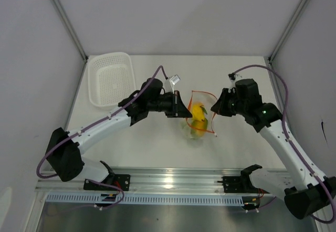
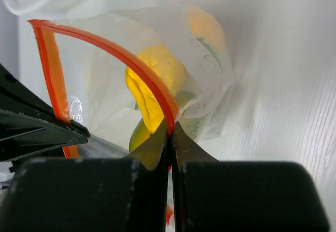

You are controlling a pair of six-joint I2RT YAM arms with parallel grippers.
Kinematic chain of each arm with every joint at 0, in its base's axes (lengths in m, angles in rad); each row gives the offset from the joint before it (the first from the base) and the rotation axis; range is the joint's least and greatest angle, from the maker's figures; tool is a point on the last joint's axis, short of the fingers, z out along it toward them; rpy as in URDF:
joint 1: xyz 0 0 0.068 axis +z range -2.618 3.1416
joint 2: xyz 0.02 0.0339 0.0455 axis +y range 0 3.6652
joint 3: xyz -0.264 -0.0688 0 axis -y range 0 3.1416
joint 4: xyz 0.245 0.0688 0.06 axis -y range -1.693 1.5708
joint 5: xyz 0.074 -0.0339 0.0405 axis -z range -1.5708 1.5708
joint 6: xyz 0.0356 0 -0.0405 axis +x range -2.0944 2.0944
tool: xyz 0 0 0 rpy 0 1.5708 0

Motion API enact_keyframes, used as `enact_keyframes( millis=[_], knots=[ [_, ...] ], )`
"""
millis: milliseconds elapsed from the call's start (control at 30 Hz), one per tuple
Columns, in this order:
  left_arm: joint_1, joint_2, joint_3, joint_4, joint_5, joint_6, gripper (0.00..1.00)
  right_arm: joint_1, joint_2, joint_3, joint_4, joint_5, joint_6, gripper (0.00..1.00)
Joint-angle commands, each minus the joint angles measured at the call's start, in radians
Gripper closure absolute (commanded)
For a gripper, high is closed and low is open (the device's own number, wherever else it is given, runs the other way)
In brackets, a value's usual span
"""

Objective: Place the food in the zip-top bag and seal the zipper
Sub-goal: Adjust the zipper food storage bag at the center of the board.

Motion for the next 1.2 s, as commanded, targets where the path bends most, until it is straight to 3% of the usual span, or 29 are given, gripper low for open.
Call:
enact_keyframes(
  millis=[0,233,467,500,767,833,967,1167],
  knots=[
    [-0.003,0.024,-0.062,0.045,-0.025,-0.044,0.99,-0.003,0.055,-0.032,0.065,-0.017,0.0,1.0],
    [-0.033,-0.204,0.011,-0.107,-0.241,-0.001,0.99,0.005,0.111,0.16,0.035,-0.118,-0.024,1.0],
    [-0.078,-0.37,-0.179,-0.016,-0.408,-0.12,0.99,0.051,0.178,0.183,0.119,-0.226,-0.001,1.0],
    [-0.072,-0.37,-0.252,0.008,-0.412,-0.152,0.99,0.052,0.193,0.168,0.127,-0.23,-0.006,1.0],
    [-0.078,-0.269,-0.276,0.074,-0.347,-0.197,0.99,0.074,0.289,0.16,0.162,-0.25,-0.044,1.0],
    [-0.076,-0.258,-0.276,0.079,-0.344,-0.203,1.0,0.078,0.272,0.16,0.164,-0.255,-0.047,0.95],
    [-0.076,-0.254,-0.253,0.068,-0.365,-0.184,0.99,0.078,0.212,0.161,0.127,-0.235,-0.069,0.68],
    [-0.075,-0.231,-0.178,0.025,-0.375,-0.148,0.99,0.077,0.066,0.119,0.032,-0.213,-0.136,0.4]
  ],
)
